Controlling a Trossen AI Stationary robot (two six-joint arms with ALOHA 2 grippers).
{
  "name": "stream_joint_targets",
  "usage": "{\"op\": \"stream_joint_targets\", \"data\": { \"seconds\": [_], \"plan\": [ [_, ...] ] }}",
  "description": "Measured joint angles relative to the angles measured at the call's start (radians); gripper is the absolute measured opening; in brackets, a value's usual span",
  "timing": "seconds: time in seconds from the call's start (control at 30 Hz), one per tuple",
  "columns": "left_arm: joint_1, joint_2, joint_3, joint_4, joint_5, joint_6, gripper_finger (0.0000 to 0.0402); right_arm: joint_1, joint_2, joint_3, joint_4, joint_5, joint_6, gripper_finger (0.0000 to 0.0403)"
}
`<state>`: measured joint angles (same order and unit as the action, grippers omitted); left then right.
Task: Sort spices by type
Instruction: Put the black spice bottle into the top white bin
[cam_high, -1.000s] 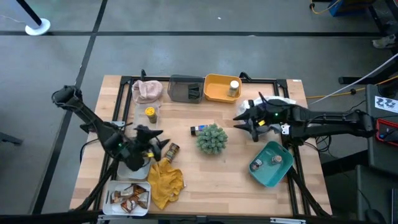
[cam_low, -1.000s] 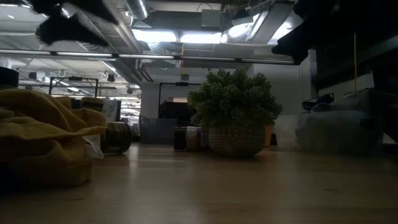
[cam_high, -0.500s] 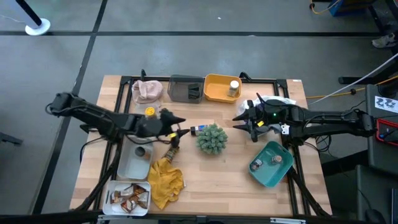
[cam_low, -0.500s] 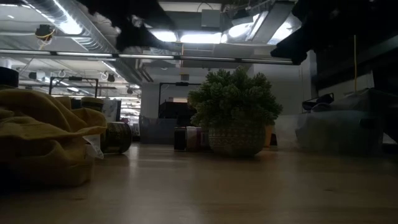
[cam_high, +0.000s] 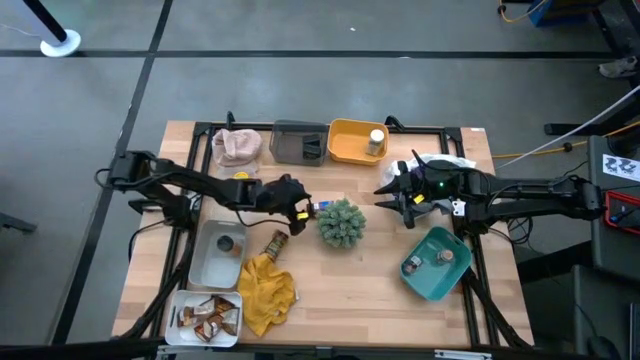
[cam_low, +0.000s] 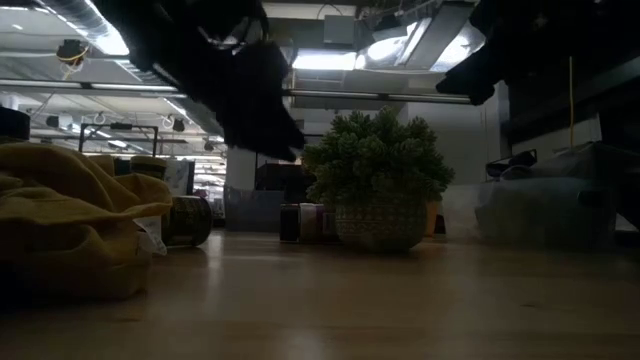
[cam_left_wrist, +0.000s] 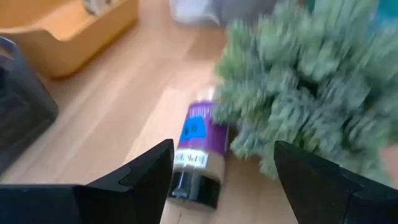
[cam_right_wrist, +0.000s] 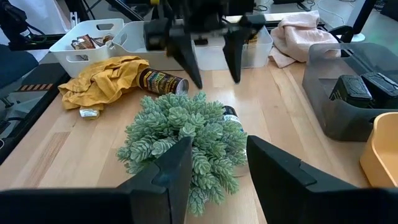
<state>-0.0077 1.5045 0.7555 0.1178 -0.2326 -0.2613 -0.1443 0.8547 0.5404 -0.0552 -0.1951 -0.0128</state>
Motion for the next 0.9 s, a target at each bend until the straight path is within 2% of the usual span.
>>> {"op": "stream_joint_targets", "data": {
  "seconds": [0.43,0.77,0.9],
  "plan": [
    [0.021,0.144,0.0,0.011,0.023,0.138,0.026,0.0,0.0,0.0,-0.001,0.0,0.0,0.0154],
    [0.062,0.191,0.0,0.037,0.024,0.139,0.026,0.0,0.0,0.0,-0.009,0.0,0.0,0.0154],
    [0.069,0.202,0.0,0.049,0.061,0.139,0.026,0.0,0.0,0.001,-0.012,0.0,0.0,0.0154]
  ]
}}
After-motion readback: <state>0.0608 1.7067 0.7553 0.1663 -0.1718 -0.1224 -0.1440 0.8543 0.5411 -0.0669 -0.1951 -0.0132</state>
